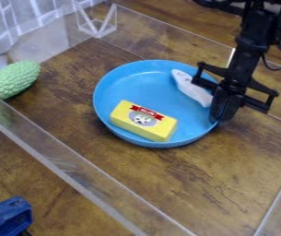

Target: Put the white object in the blue tray

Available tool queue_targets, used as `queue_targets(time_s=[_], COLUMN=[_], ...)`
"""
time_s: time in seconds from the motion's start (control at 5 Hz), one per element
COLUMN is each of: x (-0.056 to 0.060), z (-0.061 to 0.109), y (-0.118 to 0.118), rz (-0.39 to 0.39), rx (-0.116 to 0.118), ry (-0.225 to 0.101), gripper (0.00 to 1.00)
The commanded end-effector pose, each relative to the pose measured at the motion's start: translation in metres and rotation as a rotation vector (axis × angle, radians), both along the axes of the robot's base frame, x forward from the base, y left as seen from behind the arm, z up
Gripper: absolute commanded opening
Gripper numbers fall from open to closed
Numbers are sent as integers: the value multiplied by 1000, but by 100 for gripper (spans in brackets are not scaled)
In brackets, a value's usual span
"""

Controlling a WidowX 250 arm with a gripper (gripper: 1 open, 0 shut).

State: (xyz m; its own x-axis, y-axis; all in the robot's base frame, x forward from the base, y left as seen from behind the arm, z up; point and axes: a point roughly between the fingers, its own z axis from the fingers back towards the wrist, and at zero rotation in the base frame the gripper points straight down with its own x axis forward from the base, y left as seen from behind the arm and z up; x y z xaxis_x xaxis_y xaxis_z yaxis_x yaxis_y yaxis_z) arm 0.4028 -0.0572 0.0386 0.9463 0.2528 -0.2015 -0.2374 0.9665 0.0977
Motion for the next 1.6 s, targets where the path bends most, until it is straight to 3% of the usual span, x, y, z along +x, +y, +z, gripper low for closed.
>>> queue_targets(time_s=[0.0, 0.4, 0.8, 1.0, 1.2, 1.4], x=[-2, -8, -29, -42, -53, -51], z=[53, 49, 59, 58, 55, 54], y=[5, 18, 14, 5, -4, 0], rz=[69, 40, -9, 23, 53, 79], rx=[-15, -49, -95, -96, -91, -85], ry=[-105, -90, -74, -72, -69, -79], gripper=[0, 0, 0, 100, 100, 0])
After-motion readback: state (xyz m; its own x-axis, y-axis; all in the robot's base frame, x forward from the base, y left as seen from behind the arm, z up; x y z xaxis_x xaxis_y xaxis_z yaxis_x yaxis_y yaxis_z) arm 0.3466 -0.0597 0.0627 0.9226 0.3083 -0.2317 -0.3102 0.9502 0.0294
